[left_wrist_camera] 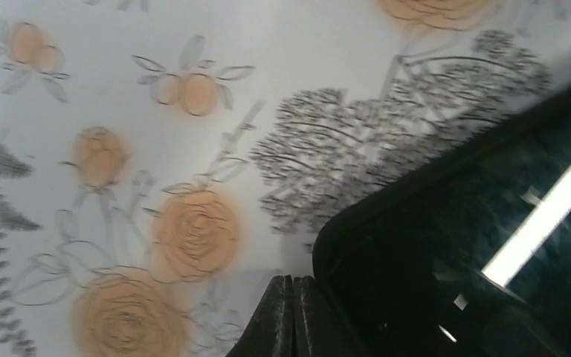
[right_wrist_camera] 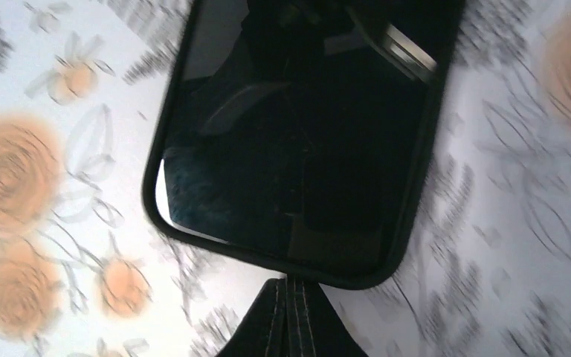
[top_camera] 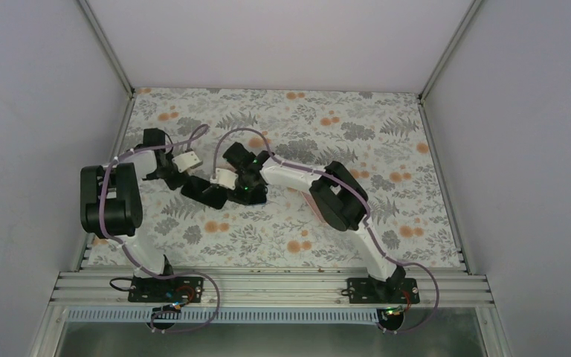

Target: Take the phone out of the phone case

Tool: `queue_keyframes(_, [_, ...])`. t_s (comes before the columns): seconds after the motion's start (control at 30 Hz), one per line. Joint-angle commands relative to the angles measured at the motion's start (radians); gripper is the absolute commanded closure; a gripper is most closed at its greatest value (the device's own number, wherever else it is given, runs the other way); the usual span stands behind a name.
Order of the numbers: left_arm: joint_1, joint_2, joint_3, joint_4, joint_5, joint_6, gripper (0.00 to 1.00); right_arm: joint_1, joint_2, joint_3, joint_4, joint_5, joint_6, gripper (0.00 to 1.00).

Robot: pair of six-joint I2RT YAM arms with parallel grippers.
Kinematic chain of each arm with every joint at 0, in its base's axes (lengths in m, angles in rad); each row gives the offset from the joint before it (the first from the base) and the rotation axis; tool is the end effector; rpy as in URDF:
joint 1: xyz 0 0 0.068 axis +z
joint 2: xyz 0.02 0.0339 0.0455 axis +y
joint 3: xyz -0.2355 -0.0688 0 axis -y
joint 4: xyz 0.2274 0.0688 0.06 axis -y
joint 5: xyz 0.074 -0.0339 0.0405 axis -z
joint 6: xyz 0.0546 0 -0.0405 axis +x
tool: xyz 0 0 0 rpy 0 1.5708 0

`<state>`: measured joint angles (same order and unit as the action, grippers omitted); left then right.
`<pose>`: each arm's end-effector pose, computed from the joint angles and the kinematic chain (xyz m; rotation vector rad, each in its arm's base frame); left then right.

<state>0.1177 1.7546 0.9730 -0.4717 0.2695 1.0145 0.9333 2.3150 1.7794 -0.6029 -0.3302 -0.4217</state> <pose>0.3058 0.0215 0.1071 1.2370 2.4347 -0.0780 0.2586 0.3789 0.1082 -1.7999 2.0769 0.5953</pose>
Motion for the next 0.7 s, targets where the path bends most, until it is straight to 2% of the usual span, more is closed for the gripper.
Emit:
queue_keyframes(0.0, [-0.018,0.013,-0.048,-0.339,0.110,0.003,0.98,-0.008,-0.088,-0.033,0.021,0.073,-0.047,0.97])
queue_keyframes(0.1, [-0.015,-0.033,-0.037,-0.379,0.137,-0.003,0.98,-0.008,-0.133,-0.031,-0.023,0.068,-0.079,0.95])
queue_keyframes(0.13, [-0.009,-0.052,-0.027,-0.382,0.136,-0.009,0.98,-0.008,-0.141,-0.019,-0.043,0.068,-0.087,0.81])
queue_keyframes(0.2, [0.007,-0.085,-0.004,-0.378,0.128,-0.029,0.98,-0.010,-0.148,0.026,-0.104,0.066,-0.108,0.26])
queue_keyframes(0.23, [0.021,-0.101,0.010,-0.363,0.125,-0.050,0.94,-0.010,-0.149,0.044,-0.133,0.062,-0.117,0.05])
queue_keyframes(0.27, [0.038,-0.112,0.025,-0.348,0.124,-0.068,0.84,-0.010,-0.149,0.061,-0.154,0.054,-0.129,0.01])
queue_keyframes(0.33, [0.073,-0.130,0.060,-0.334,0.136,-0.096,0.50,-0.010,-0.127,0.106,-0.213,0.048,-0.155,0.00])
queue_keyframes(0.37, [0.089,-0.141,0.074,-0.326,0.141,-0.114,0.37,-0.009,-0.092,0.147,-0.241,0.049,-0.159,0.00])
queue_keyframes(0.43, [0.104,-0.159,0.092,-0.309,0.146,-0.149,0.19,-0.008,-0.035,0.221,-0.290,0.046,-0.167,0.00])
queue_keyframes(0.47, [0.113,-0.172,0.095,-0.307,0.154,-0.158,0.03,-0.006,-0.013,0.252,-0.309,0.039,-0.177,0.00])
queue_keyframes(0.5, [0.118,-0.183,0.095,-0.299,0.157,-0.171,0.00,-0.003,0.003,0.271,-0.322,0.031,-0.187,0.00])
queue_keyframes(0.67, [0.154,-0.227,0.080,-0.240,0.165,-0.248,0.00,0.008,0.058,0.331,-0.352,0.016,-0.265,0.00])
